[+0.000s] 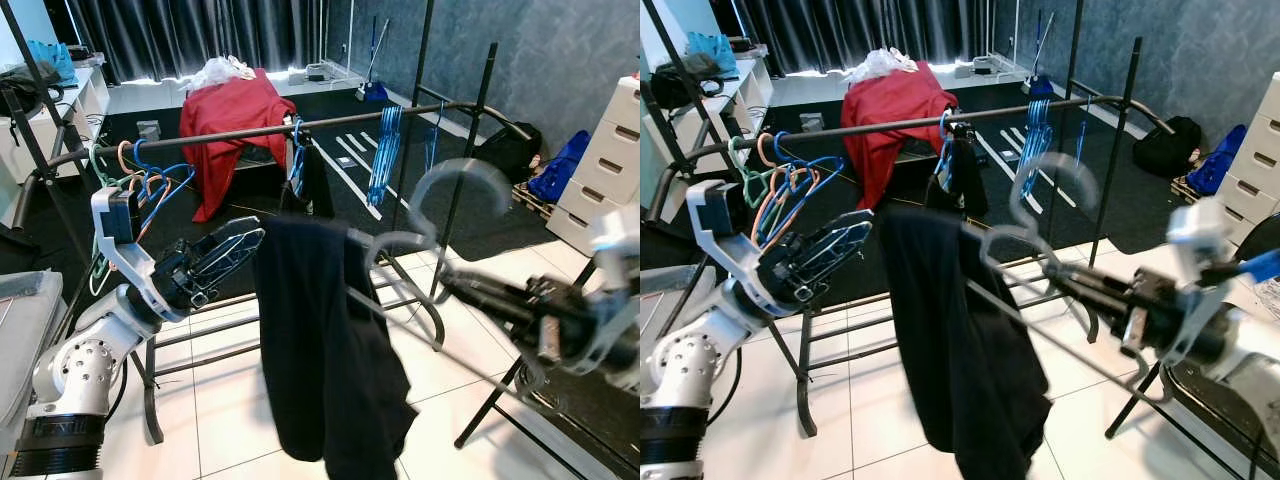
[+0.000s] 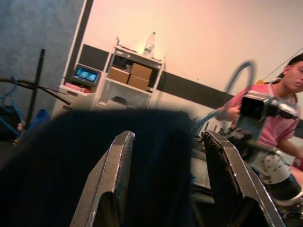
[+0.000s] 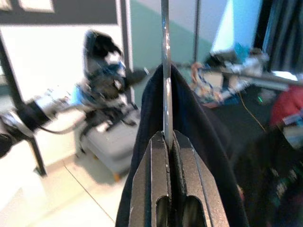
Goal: Hang hanger
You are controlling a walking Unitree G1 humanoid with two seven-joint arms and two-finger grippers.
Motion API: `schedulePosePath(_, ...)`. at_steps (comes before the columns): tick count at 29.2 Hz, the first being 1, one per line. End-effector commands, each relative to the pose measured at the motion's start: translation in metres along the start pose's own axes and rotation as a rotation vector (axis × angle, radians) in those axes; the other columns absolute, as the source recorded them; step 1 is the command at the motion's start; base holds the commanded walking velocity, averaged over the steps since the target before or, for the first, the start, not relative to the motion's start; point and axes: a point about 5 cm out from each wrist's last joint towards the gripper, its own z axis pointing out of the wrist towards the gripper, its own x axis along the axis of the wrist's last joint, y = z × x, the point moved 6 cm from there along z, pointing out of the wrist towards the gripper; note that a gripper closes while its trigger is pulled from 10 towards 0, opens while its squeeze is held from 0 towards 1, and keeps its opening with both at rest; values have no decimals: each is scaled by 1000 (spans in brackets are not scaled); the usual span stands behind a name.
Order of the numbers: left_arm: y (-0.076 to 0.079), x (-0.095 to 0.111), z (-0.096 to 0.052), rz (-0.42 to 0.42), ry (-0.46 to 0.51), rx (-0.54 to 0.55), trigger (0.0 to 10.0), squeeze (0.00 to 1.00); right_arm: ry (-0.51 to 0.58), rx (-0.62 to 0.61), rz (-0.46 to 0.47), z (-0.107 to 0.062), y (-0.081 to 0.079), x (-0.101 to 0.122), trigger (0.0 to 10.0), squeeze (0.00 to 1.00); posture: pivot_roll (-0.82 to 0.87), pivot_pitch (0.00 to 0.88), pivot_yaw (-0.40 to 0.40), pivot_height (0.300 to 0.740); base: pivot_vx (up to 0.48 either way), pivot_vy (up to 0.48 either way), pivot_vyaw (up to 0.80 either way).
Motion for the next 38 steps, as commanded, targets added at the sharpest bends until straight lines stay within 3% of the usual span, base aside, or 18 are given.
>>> schedulePosePath(1, -4, 16, -13, 42, 17, 19, 10000, 0, 112, 118, 34, -7, -19, 29, 0, 0, -151, 0, 36, 740, 0, 0, 0)
schedulePosePath(4, -5, 20, -16, 56, 19, 20, 10000, 0, 128, 145, 55, -12, -22, 34, 0, 0, -151, 0, 36, 740, 0, 0, 0)
schedulePosePath(5, -5, 27, -18, 78, 21, 21, 10000, 0, 131, 139, 90, -25, -18, 36, 0, 0, -157, 0, 32, 740, 0, 0, 0)
schedulePosePath(6, -5, 27, -18, 78, 21, 21, 10000, 0, 131, 139, 90, -25, -18, 36, 0, 0, -157, 0, 32, 740, 0, 0, 0)
schedulePosePath(8, -6, 39, -25, 110, 23, 29, 10000, 0, 161, 120, 143, -49, -10, 46, 0, 0, -168, 0, 34, 740, 0, 0, 0)
schedulePosePath(10, -6, 41, -28, 116, 20, 29, 10000, 0, 184, 128, 150, -53, -11, 52, 0, 0, -175, 0, 38, 740, 0, 0, 0)
schedulePosePath(15, -3, 37, -29, 96, 12, 1, 10000, 0, 237, 171, 131, -48, -18, 68, 0, 0, -177, 0, 40, 740, 0, 0, 0)
schedulePosePath(18, 5, 35, -27, 45, 56, -48, 10000, 0, 300, 216, 94, -40, -27, 85, 0, 0, -177, 0, 40, 740, 0, 0, 0)
schedulePosePath(21, 8, 35, -26, 22, 84, -75, 10000, 0, 312, 228, 90, -37, -30, 88, 0, 0, -177, 0, 39, 740, 0, 0, 0)
schedulePosePath(26, 25, 41, -30, -35, 156, -199, 10000, 0, 328, 278, 136, -27, -36, 84, 0, 0, -177, 0, 36, 740, 0, 0, 0)
schedulePosePath(38, 49, 43, -35, -26, 153, -340, 10000, 0, 300, 332, 228, -14, -42, 67, 0, 0, -171, 0, 31, 740, 0, 0, 0)
